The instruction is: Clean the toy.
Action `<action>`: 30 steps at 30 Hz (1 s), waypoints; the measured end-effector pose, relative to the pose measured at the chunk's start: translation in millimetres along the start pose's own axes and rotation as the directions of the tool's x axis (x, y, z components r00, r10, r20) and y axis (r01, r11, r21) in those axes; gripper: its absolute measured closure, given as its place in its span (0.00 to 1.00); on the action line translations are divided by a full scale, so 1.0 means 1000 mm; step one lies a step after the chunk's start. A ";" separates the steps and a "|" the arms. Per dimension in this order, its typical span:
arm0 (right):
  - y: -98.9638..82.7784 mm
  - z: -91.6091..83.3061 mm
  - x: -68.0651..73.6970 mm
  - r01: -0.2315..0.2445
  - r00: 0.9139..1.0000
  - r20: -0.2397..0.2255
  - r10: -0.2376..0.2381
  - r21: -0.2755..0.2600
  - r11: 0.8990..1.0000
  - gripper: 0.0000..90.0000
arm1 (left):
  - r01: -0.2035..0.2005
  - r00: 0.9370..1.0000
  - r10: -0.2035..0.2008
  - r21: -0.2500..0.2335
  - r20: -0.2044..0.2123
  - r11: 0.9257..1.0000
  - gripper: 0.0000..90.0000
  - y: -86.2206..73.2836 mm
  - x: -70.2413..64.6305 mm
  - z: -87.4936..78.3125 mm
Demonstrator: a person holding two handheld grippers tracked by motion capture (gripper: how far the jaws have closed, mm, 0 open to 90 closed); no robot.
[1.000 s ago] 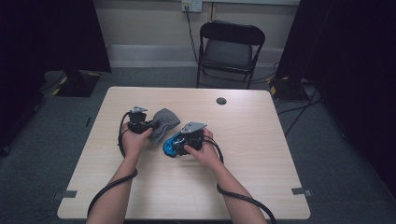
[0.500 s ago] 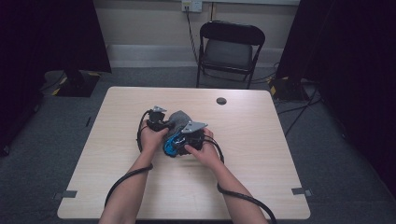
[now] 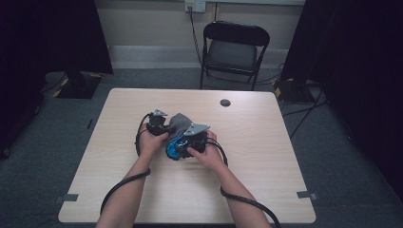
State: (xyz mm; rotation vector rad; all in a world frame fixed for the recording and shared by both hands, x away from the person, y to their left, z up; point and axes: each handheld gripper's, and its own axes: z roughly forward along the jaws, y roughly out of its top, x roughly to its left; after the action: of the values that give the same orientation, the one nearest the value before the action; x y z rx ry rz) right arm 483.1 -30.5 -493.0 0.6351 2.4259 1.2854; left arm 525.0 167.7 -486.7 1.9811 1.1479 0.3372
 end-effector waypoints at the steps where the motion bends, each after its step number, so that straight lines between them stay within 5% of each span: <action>1: 0.000 0.000 0.000 0.000 1.000 0.000 0.000 0.001 1.000 0.15 | 0.009 1.000 -0.009 -0.006 0.001 1.000 0.86 -0.002 0.000 -0.001; 30: 0.000 0.000 0.000 -0.004 1.000 0.007 0.004 0.001 1.000 0.15 | 0.003 1.000 -0.003 0.026 0.000 1.000 0.86 -0.024 0.007 -0.033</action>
State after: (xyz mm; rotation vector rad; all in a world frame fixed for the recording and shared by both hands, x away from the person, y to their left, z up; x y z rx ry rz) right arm 483.1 -30.0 -493.0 0.6432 2.4210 1.2818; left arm 495.3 196.9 -484.6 2.0020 1.1607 0.3224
